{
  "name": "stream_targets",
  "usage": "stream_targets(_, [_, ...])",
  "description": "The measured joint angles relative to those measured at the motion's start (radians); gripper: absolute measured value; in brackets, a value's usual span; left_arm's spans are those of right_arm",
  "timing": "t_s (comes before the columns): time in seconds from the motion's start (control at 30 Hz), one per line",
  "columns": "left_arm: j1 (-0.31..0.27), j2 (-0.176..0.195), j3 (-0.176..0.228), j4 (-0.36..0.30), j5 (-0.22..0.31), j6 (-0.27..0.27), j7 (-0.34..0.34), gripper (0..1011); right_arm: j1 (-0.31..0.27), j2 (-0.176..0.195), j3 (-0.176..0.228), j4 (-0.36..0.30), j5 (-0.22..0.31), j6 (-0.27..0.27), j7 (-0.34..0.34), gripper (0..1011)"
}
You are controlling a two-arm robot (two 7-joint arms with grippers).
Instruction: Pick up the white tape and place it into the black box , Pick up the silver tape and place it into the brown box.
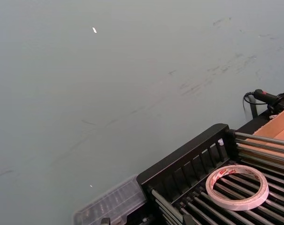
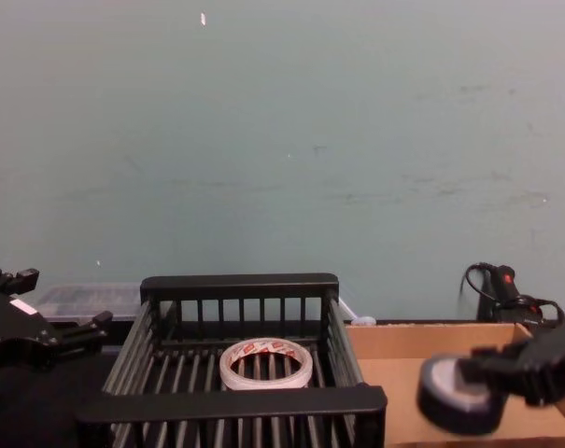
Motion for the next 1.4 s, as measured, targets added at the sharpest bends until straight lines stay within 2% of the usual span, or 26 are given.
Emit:
stream_targets(0.1, [0.0, 0.0, 0.0, 0.0, 0.0, 0.0, 0.0, 1002, 0.026, -0.019, 0.016, 0.031, 0.0, 0.0, -0.024, 158])
stream_targets(0.43, [0.0, 0.0, 0.0, 0.0, 0.0, 0.0, 0.0, 1001, 0.098, -0.081, 0.028, 0.136, -0.027, 0.005, -0.06, 158])
stream_targets(0.77, [0.0, 0.0, 0.0, 0.0, 0.0, 0.0, 0.0, 1001, 0.136, -0.121, 0.037, 0.204, -0.056, 0.011, -0.072, 158])
stream_targets(0.93, [0.0, 0.0, 0.0, 0.0, 0.0, 0.0, 0.0, 1001, 0.139, -0.131, 0.041, 0.221, -0.066, 0.015, -0.073, 158])
stream_targets(1.4, [0.0, 0.0, 0.0, 0.0, 0.0, 0.0, 0.0, 1001, 0.139, -0.129, 0.04, 0.218, -0.065, 0.015, -0.073, 160])
